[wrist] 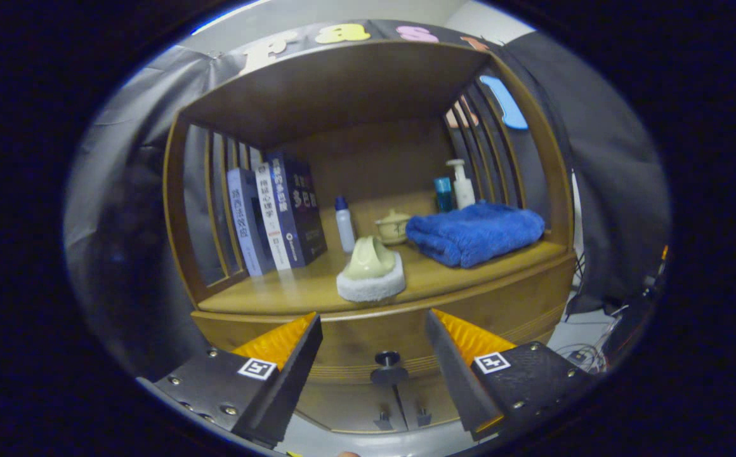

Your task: Pull open the drawer, take out the items inside it, and place them on the countertop above the cabinet.

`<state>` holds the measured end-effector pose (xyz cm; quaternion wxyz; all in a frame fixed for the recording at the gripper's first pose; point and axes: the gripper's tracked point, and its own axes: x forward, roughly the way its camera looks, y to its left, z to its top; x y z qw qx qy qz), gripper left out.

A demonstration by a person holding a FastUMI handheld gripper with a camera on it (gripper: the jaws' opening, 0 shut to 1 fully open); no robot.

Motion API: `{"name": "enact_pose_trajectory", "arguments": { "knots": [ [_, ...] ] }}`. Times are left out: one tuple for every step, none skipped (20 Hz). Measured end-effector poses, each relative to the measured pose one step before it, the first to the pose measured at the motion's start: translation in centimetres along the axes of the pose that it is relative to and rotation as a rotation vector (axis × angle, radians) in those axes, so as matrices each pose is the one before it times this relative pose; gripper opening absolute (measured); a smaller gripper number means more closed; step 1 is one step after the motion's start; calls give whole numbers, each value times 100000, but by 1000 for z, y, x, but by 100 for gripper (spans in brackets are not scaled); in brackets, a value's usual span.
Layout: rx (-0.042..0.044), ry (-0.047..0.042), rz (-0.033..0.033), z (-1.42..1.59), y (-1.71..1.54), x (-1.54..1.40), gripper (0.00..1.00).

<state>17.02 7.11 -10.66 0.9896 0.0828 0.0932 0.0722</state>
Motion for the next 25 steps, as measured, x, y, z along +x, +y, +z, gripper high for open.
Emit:
{"name": "enact_pose_trajectory", "arguments": {
  "knots": [
    [-1899,-2593,17,1050,-233,-1030,97],
    [-2189,-2248,-164,1150,-229,-775,98],
    [-2235,-2405,-369,1265,-281,-655,97],
    [-2460,-2601,-481,1218,-296,-590,97],
    [-2677,-2516,-1423,1294,-525,-393,97],
    [-2242,-2507,472,1396,-216,-690,93],
    [-1776,-2396,-419,1317,-467,-524,89],
    [-1819,-1999,-1045,1027,-550,-367,85],
    [-1760,-978,-1077,818,-668,-381,85],
    [-1228,52,-510,403,-554,-473,85],
    [-428,19,924,357,-208,-407,85],
    [465,-577,3218,486,145,-214,85],
    [722,-1026,3311,-45,262,-258,85],
    [1550,-1098,4495,234,254,-407,84],
    [1841,-617,3039,1,-65,-336,83],
    [1077,87,200,-222,-842,-88,81],
    [366,1367,-1667,-409,-1177,-73,82],
    [-33,1957,-1117,-634,-1113,-373,82],
    [173,1774,-354,-600,-808,-155,81],
    [527,1671,-423,-567,-929,113,81],
    [1160,1784,323,-703,-906,175,81],
    [1569,1944,801,-816,-883,25,81],
    [1927,2415,1339,-950,-966,211,81],
    [1842,2823,1057,-1166,-1142,-51,81],
    [1373,2705,87,-1046,-1370,119,81]
  ]
}}
